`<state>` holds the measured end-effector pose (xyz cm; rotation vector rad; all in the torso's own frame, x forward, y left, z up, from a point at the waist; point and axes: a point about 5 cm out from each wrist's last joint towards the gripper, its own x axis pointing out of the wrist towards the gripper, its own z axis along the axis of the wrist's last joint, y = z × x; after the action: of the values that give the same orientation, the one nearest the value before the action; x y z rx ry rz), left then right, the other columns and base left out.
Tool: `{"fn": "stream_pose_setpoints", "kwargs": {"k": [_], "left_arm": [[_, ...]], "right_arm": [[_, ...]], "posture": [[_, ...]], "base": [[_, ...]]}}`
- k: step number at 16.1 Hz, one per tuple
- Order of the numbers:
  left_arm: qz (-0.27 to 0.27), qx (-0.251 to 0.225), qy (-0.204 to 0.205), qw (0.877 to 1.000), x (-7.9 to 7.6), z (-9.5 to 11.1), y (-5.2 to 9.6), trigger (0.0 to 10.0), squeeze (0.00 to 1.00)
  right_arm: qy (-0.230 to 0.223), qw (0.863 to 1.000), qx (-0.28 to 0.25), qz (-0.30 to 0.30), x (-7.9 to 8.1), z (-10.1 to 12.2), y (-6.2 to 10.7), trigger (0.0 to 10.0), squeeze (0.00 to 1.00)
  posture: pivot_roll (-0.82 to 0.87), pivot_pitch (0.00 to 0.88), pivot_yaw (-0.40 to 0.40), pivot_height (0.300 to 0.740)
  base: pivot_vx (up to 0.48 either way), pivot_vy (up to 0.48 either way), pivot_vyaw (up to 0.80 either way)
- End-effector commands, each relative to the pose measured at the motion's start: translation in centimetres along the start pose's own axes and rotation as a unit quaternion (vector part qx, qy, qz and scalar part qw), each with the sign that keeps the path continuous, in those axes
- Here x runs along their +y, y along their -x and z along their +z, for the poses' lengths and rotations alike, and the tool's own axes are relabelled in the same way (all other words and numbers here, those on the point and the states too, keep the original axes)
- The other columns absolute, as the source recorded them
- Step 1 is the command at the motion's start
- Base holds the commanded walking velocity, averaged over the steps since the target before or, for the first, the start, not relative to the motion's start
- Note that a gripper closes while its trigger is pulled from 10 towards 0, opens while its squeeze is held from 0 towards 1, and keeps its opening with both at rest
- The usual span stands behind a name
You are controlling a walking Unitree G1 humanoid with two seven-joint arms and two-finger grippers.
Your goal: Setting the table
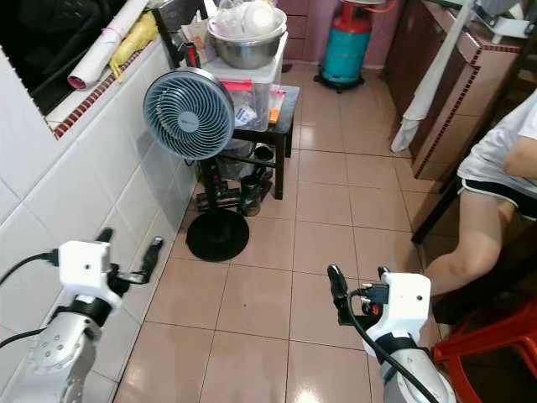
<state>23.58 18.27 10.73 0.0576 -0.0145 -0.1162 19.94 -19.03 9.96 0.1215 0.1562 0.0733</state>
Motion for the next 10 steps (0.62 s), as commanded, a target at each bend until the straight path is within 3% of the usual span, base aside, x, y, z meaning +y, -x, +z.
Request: {"fn": "stream_pose_setpoints", "kwargs": {"k": [1,2,8,10], "left_arm": [[0.009,0.012,-0.003,1.000,0.11,-0.31,0.54,10.0,0.00],[0.005,0.021,-0.004,1.000,-0.26,-0.60,0.75,10.0,0.00],[-0.011,0.027,0.000,1.000,-0.73,-0.47,0.08,10.0,0.00],[-0.013,0.033,0.016,0.999,-0.81,-0.54,-0.11,10.0,0.00]], "right_arm": [[0.017,1.000,-0.017,-0.012,0.12,0.73,0.29,10.0,0.00],[0.034,0.999,-0.026,-0.022,0.38,0.93,0.32,10.0,0.00],[0.020,0.999,-0.016,-0.033,0.80,0.47,0.10,10.0,0.00],[0.021,0.999,-0.016,-0.040,0.60,0.44,-0.09,10.0,0.00]], "posture": [[-0.01,0.070,-0.004,0.740],[-0.01,0.066,-0.003,0.740],[-0.01,0.052,0.009,0.740],[-0.01,0.052,0.009,0.740]], "base": [[0.000,0.000,0.00],[0.000,0.000,0.00],[0.000,0.000,0.00],[0.000,0.000,-0.80]]}}
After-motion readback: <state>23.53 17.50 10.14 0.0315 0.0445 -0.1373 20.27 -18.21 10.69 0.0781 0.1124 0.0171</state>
